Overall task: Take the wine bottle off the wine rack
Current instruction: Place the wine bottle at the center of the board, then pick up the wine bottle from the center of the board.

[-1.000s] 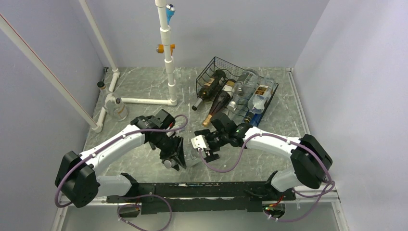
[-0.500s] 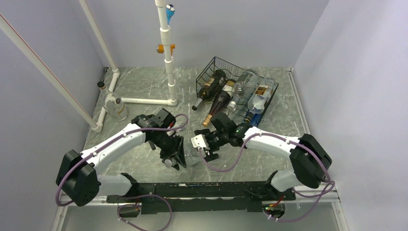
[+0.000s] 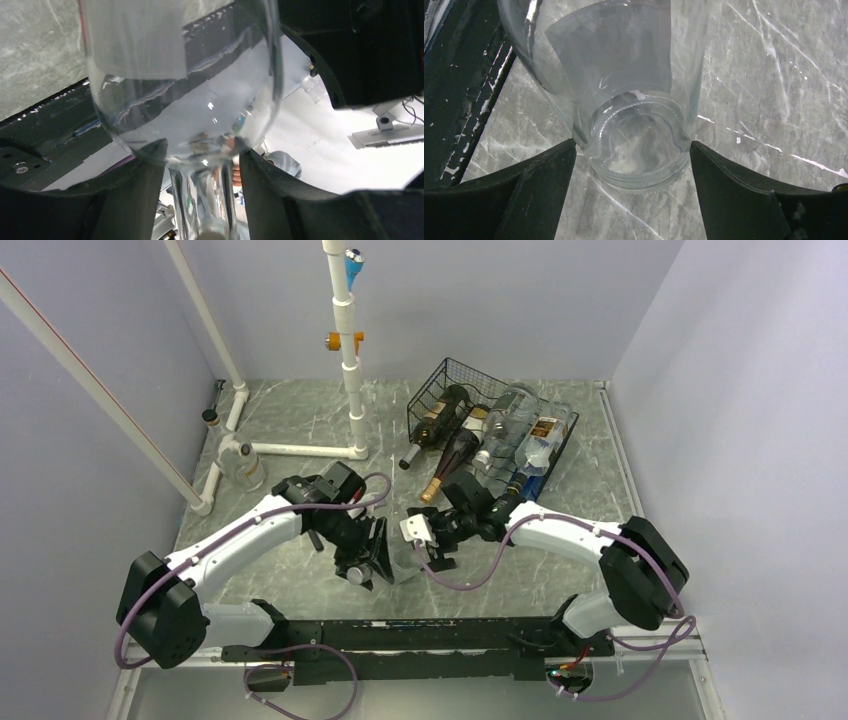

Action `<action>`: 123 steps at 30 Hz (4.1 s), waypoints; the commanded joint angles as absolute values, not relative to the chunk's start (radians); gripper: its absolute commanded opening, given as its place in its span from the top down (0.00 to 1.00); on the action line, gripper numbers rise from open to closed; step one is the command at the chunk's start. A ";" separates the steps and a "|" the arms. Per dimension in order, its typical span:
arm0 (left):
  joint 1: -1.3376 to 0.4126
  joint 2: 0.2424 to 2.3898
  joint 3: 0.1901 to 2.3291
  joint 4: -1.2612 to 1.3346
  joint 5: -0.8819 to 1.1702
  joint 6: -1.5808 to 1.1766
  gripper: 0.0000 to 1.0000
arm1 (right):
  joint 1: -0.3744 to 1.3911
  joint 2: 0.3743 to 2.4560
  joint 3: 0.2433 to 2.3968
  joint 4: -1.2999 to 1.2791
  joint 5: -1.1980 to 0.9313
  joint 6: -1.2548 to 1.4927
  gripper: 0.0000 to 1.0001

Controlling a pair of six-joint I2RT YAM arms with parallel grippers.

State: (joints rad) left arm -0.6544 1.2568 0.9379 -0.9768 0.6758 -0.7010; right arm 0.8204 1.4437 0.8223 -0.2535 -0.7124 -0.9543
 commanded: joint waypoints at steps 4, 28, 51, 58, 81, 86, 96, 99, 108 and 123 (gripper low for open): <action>-0.660 1.223 1.053 -0.899 0.763 -0.678 0.33 | 0.780 1.458 0.817 -0.241 -0.787 -0.925 0.14; -0.658 1.211 1.119 -0.936 0.708 -0.637 0.19 | 0.722 1.468 0.818 -0.263 -0.834 -0.934 0.12; -0.736 0.781 0.749 -0.295 0.383 -0.393 0.08 | 0.667 1.462 0.875 -0.383 -0.876 -0.953 0.09; -0.736 0.610 0.519 0.009 0.266 -0.381 0.01 | 0.620 1.424 0.897 -0.428 -0.924 -0.939 0.09; -0.735 0.496 0.257 0.449 0.449 -0.163 0.01 | 0.536 1.340 1.052 -0.802 -1.050 -1.136 0.07; -0.737 0.571 0.270 0.503 0.460 -0.121 0.00 | 0.492 1.305 1.087 -0.892 -1.020 -1.166 0.06; -0.744 0.669 0.281 0.595 0.449 -0.076 0.01 | 0.388 1.231 1.181 -1.062 -1.005 -1.195 0.04; -0.750 0.684 0.270 0.628 0.447 -0.075 0.01 | 0.319 1.199 1.167 -1.072 -1.046 -1.201 0.03; -0.759 0.751 0.265 0.734 0.433 -0.082 0.01 | 0.075 1.129 1.147 -1.081 -1.204 -1.208 0.01; -0.830 0.926 0.258 0.946 0.364 -0.075 0.02 | -0.172 1.086 1.050 -1.001 -1.374 -1.170 0.01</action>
State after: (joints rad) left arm -0.8085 0.8963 0.2527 0.8379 0.3946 -0.0921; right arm -0.1410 1.1133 1.0664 -1.0473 -1.2728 -1.1702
